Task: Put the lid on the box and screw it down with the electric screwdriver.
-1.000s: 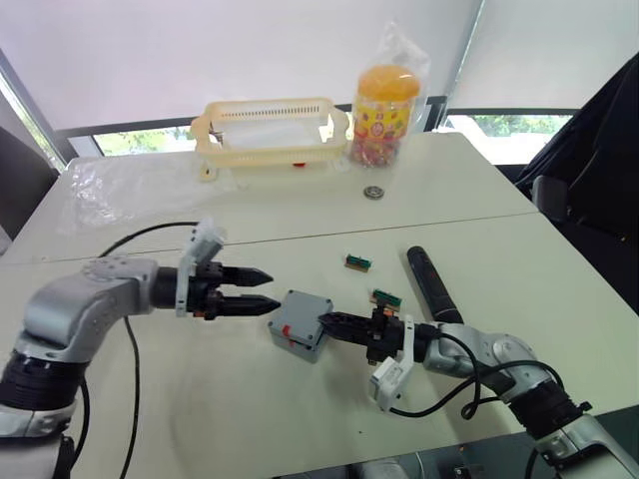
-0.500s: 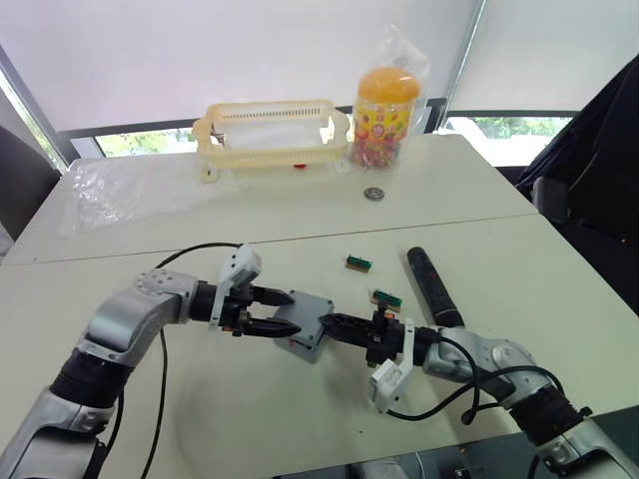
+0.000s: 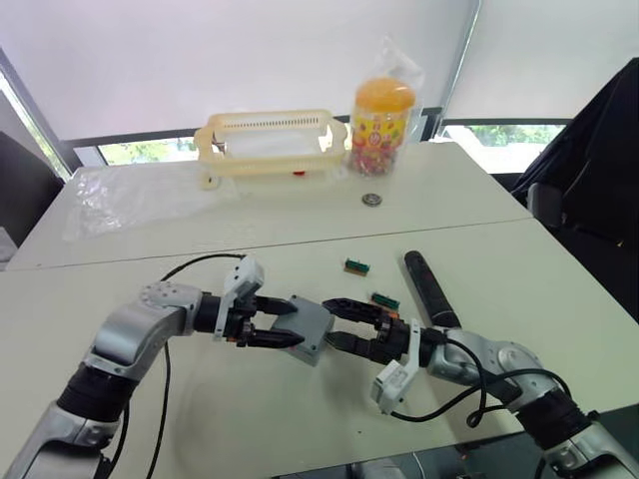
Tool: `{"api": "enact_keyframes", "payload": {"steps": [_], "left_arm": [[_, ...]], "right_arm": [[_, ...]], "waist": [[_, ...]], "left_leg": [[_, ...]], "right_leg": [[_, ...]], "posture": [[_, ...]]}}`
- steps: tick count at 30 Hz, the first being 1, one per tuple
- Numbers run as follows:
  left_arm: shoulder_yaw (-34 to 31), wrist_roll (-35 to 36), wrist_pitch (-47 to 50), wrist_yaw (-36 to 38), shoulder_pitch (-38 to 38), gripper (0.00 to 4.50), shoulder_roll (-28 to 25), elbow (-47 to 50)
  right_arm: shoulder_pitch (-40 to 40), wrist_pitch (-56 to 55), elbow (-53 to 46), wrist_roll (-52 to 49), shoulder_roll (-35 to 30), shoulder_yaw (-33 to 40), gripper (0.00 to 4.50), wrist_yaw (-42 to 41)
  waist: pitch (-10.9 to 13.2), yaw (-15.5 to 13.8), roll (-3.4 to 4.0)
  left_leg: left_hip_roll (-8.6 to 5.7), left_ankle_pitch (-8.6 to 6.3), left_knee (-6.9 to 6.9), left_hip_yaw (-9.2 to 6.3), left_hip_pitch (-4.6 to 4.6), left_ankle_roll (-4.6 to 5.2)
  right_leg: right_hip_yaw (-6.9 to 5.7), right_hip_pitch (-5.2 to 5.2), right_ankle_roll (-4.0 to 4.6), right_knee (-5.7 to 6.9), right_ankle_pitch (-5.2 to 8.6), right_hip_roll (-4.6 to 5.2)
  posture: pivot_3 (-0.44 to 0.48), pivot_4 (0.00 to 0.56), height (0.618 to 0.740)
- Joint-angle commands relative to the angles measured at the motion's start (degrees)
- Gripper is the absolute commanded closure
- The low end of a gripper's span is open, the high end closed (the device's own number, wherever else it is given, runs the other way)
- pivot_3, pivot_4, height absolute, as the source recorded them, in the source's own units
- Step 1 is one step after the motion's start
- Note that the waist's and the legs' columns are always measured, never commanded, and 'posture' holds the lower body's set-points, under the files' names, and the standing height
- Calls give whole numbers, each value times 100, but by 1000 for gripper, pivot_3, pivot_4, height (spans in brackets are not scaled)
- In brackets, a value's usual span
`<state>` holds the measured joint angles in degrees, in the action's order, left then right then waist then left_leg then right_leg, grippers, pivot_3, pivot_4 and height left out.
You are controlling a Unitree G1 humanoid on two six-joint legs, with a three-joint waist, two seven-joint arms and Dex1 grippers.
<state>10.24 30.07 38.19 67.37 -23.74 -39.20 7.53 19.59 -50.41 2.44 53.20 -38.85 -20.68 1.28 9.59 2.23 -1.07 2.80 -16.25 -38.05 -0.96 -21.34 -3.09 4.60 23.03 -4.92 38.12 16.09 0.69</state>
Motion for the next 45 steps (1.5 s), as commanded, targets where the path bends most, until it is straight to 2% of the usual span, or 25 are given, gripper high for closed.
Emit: {"api": "enact_keyframes", "payload": {"steps": [1,8,10,13,18,21,24,27,30,35,41,45], "left_arm": [[319,-231,163,-60,328,1089,-22,-184],[347,-309,99,-107,372,1089,11,-294],[189,-136,179,-183,375,1089,75,-158],[-354,446,650,-327,315,1089,64,218],[-1523,1743,1757,-732,59,1089,-181,967],[-2097,2301,2237,-1174,-163,1089,-215,1047],[-2649,1963,2056,-1872,-478,1089,-336,555],[-2473,1388,1571,-2044,-359,1089,-453,322],[-1882,506,769,-2128,-148,1089,-419,-105],[-1052,-453,-319,-2016,-62,1089,-141,-629],[-601,-853,-819,-1814,115,1089,160,-707],[-476,-1089,-1069,-1772,339,1089,220,-789]], "right_arm": [[-146,-32,-131,-29,-324,247,31,47],[-540,-98,-315,-135,-816,561,31,155],[-755,21,-410,-522,-872,800,31,73],[-993,712,-753,-1698,-671,1162,31,-437],[-1125,3210,-1856,-4540,89,1464,31,-1753],[-1093,4515,-2457,-5611,398,1623,31,-2200],[-1002,6495,-3224,-7644,657,1825,31,-2419],[-1012,7822,-3644,-8833,572,1917,31,-2596],[-1226,8569,-3946,-9192,225,1694,31,-2972],[-1486,8813,-4065,-8954,-105,1456,31,-3327],[-1655,8796,-4044,-8392,-377,1225,31,-3523],[-1509,8871,-3881,-7892,-234,795,31,-3362]], "waist": [[-2,-13,-1],[-8,15,9],[-10,11,9],[-6,24,2],[10,44,-12],[14,6,-11],[15,-7,-10],[16,4,-8],[17,-8,-5],[23,-50,-15],[24,-92,-15],[24,-95,-15]], "left_leg": [[-2,0,-1,0,4,0],[-2,-1,0,3,23,2],[-2,-1,0,3,29,2],[-2,-1,0,2,28,2],[8,-2,1,-11,9,3],[9,-2,1,-28,-10,3],[5,-2,1,-27,-9,3],[5,-2,3,-27,-7,3],[5,-2,10,-21,-12,3],[4,-2,11,-15,-24,3],[4,-3,12,-4,-27,3],[5,-3,14,-3,-29,4]], "right_leg": [[0,-6,1,-3,1,2],[3,-24,4,-6,4,1],[4,-29,4,-6,4,0],[6,-30,3,-6,5,1],[-1,-13,-1,-3,2,-8],[-16,2,-14,0,-6,-8],[-17,0,-8,-2,-2,-4],[-17,0,0,-2,1,-5],[-16,7,1,-10,3,-4],[-13,18,4,-17,4,-3],[-4,26,2,-21,5,-4],[-3,33,1,-21,4,-6]], "posture": [[0,150,740],[0,150,740],[0,150,740],[0,150,740],[0,150,740],[0,150,740],[0,150,740],[0,150,740],[0,150,740],[0,150,740],[0,150,740],[0,150,740]]}}
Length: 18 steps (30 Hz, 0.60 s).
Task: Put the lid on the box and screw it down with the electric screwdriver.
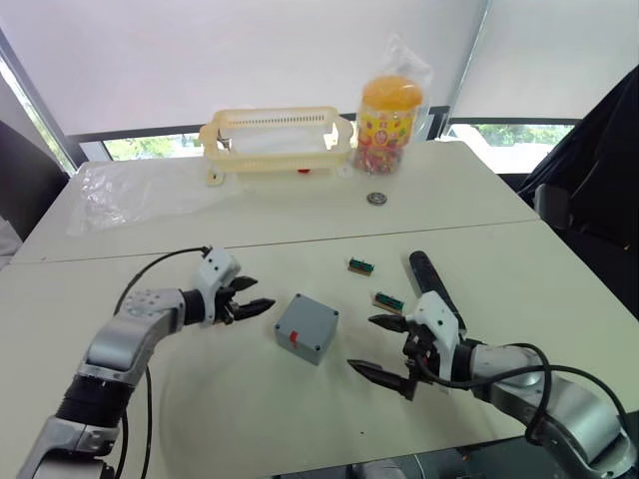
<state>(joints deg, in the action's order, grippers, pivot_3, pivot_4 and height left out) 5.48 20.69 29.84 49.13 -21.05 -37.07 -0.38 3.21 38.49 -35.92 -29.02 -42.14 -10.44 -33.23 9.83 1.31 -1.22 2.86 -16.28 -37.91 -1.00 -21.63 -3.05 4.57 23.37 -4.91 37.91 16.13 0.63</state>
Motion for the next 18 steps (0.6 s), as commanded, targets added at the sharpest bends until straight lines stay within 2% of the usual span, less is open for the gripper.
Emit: {"api": "enact_keyframes", "payload": {"steps": [1,8,18], "left_arm": [[9,-182,-269,59,115,1089,16,9],[61,-344,-320,94,465,1089,66,362],[138,-408,-87,41,518,1089,211,690]], "right_arm": [[151,-6,2,421,157,-306,31,134],[334,-131,372,1116,650,-701,31,428],[624,-571,937,1843,1070,-802,31,479]], "waist": [[0,-9,0],[0,-28,0],[1,-22,0]], "left_leg": [[0,0,0,0,-1,0],[0,0,0,4,-2,0],[0,0,0,4,-4,0]], "right_leg": [[0,0,0,0,0,0],[2,0,1,-4,1,2],[2,2,1,-5,2,1]], "posture": [[0,150,740],[0,150,740],[0,150,740]]}}
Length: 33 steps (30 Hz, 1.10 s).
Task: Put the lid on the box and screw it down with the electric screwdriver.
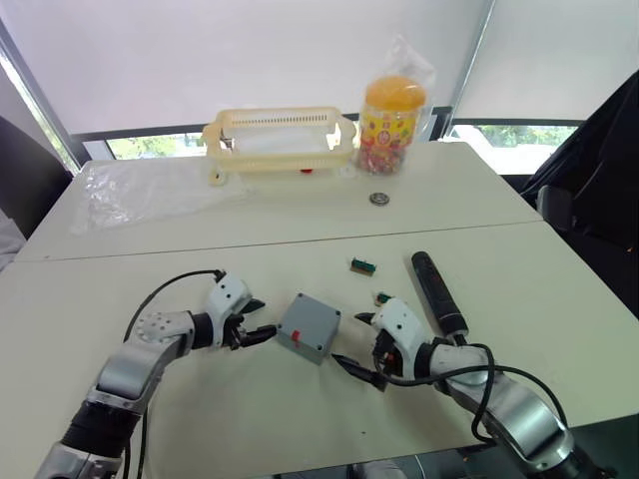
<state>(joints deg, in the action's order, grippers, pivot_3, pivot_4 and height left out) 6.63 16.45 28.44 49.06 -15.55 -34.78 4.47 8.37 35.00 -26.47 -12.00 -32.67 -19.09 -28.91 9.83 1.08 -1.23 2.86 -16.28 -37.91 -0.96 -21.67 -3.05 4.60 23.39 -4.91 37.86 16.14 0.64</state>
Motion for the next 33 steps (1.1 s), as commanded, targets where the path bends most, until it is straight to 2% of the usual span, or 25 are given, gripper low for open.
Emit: {"api": "enact_keyframes", "payload": {"steps": [1,5,13,21,33], "left_arm": [[12,49,113,59,-3,1089,-26,263],[29,214,379,156,340,1089,-144,830],[149,172,603,169,541,1089,-120,1251],[59,74,569,42,412,1089,-28,1061],[-207,129,590,100,446,1089,-238,1042]], "right_arm": [[119,-232,14,172,167,90,31,55],[158,-236,41,238,365,179,31,127],[223,-392,168,450,452,224,31,-6],[190,-411,209,471,420,296,31,-221],[109,-363,135,506,404,395,31,-269]], "waist": [[0,1,0],[1,23,2],[2,7,2],[2,1,3],[3,9,3]], "left_leg": [[0,0,0,0,-2,0],[1,0,1,1,-3,0],[1,-1,3,3,-3,0],[1,-1,3,5,-4,0],[1,-1,4,5,-4,0]], "right_leg": [[0,2,0,0,0,0],[2,4,-1,-1,0,0],[3,4,0,-3,1,1],[3,3,1,-8,2,2],[4,4,1,-10,2,2]], "posture": [[0,150,740],[0,150,740],[0,150,740],[0,150,740],[0,150,740]]}}
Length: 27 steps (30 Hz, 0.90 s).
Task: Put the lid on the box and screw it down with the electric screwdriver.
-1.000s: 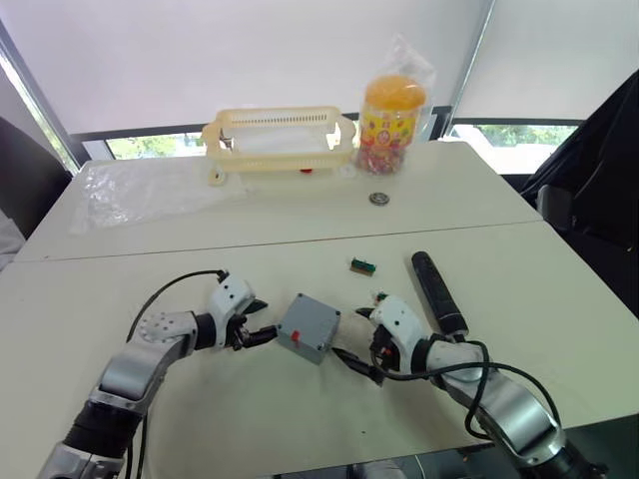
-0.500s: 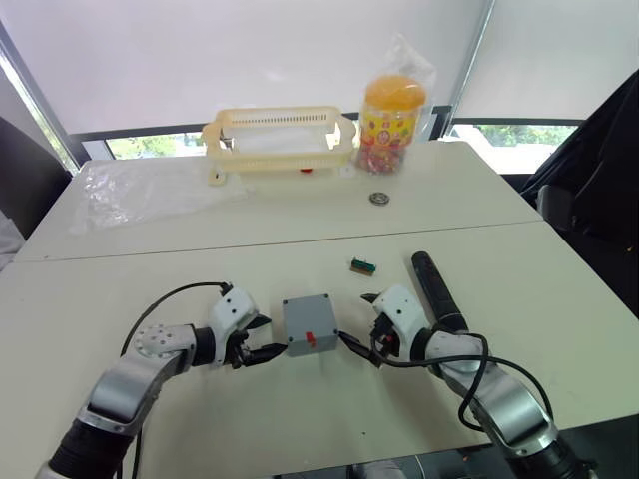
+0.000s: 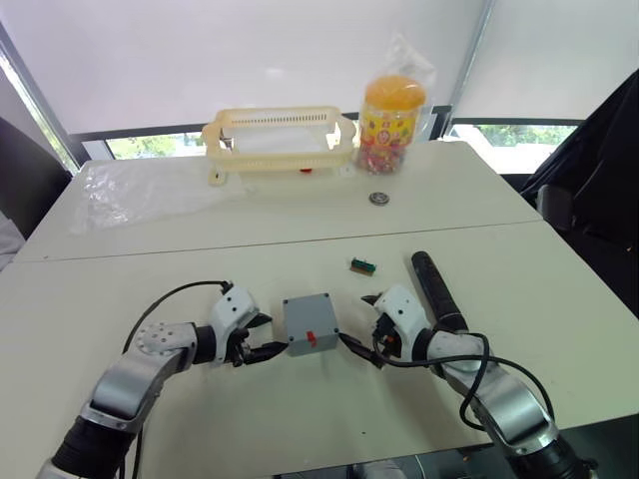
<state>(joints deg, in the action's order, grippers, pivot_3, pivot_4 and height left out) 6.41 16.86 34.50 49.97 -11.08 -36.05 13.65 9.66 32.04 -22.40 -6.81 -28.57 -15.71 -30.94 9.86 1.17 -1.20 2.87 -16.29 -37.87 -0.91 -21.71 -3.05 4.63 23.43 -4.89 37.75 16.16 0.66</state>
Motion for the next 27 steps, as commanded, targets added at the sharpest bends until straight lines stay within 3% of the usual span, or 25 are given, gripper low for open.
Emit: {"api": "enact_keyframes", "payload": {"steps": [1,5,8,15,21,27], "left_arm": [[-246,98,-24,10,9,1089,-145,119],[-627,198,-111,11,-5,1089,-315,114],[-1278,484,-224,-173,1,1089,-280,486],[-2064,2069,1415,-124,-487,1089,-702,1332],[-2031,3152,2205,-26,-471,1089,-1175,2245],[-1600,3046,2035,52,-355,1089,-1492,2585]], "right_arm": [[-42,-36,-313,-33,-26,117,31,-69],[-223,268,-691,-218,-178,528,31,-90],[-396,415,-1005,-435,-380,1094,31,-143],[-624,571,-1343,-1549,-204,2310,31,-301],[-817,855,-1266,-1890,-148,2632,31,-101],[-758,856,-880,-1914,-187,2552,31,-92]], "waist": [[1,3,-1],[3,0,1],[3,-9,0],[10,-9,-9],[14,19,-7],[17,9,-2]], "left_leg": [[0,0,1,0,-1,0],[1,0,3,0,-13,0],[1,0,1,-1,-35,0],[1,0,-3,-9,-58,0],[1,0,-2,-8,-59,0],[0,0,0,-9,-59,0]], "right_leg": [[0,1,0,0,0,0],[0,12,0,-1,0,0],[-1,28,0,-2,-1,1],[-9,41,-5,-8,-3,1],[-6,41,-12,-14,-7,0],[-6,43,0,-14,-3,-1]], "posture": [[0,150,740],[0,150,740],[0,150,740],[0,150,740],[0,150,740],[0,150,740]]}}
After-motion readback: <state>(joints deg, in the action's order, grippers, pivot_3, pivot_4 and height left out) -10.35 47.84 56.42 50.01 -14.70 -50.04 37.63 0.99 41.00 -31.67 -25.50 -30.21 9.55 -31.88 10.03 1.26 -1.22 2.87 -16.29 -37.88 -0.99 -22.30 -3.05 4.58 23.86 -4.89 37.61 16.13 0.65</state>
